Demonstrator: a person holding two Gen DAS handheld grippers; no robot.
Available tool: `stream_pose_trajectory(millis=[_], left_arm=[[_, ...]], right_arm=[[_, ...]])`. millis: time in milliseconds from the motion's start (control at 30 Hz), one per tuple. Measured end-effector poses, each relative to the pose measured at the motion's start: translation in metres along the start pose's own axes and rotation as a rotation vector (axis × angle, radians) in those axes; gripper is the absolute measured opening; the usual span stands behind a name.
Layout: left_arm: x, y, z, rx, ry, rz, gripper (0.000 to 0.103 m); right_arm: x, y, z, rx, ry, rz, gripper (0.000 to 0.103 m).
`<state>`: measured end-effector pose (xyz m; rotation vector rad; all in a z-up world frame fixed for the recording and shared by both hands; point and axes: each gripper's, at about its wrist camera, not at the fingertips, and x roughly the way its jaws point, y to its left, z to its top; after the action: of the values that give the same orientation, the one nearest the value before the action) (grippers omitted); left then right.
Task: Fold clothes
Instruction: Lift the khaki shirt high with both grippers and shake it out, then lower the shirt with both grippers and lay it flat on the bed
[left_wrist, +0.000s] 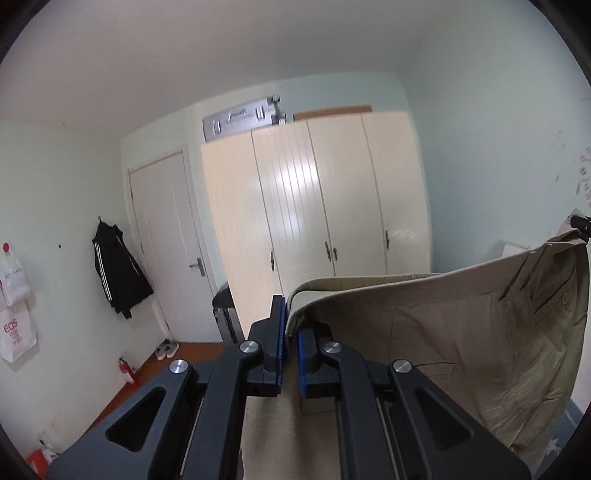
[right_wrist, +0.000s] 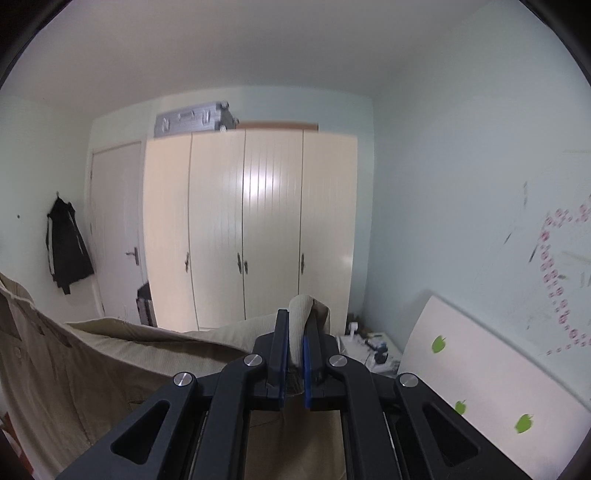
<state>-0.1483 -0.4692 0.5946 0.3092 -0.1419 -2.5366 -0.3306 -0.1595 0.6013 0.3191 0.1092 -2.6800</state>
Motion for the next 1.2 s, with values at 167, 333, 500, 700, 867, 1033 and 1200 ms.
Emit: stream_pose_trajectory(millis=[167,333,500,700,867,1033,1200], left_arm=[[0.1,-0.027,-0.004,-0.054,0.04,0.014,0.004],[0.136,-0.04,0.026,-0.079,-0.003,0.033,0.004],[0.112,-0.044,0.087,-0.067,-0.123,0.046,0.004],[0.057,-0.036,0.12,-0.048,-0.226,0.04,0.004],[0.02,-0.03,0.087,-0.03,-0.238,-0.012,0.004],[-0.019,-0.032,-0.008,-0.033,-0.168,-0.126,0.004],[-0.07,-0.047,-0.152,-0.058,-0.025,-0.218,0.004]], right_arm=[[0.103,0.011,-0.007,0.042,0.046,-0.005,0.005],[0.146,0.006,0.032,0.058,-0.009,-0.014,0.005],[0.126,-0.008,0.097,0.078,-0.124,-0.009,0.005],[0.071,-0.021,0.132,0.08,-0.215,0.015,0.005],[0.031,-0.023,0.101,0.047,-0.209,0.028,0.005],[0.004,-0.021,0.012,-0.014,-0.102,0.04,0.005],[-0.034,-0.027,-0.143,-0.061,0.096,0.012,0.005]])
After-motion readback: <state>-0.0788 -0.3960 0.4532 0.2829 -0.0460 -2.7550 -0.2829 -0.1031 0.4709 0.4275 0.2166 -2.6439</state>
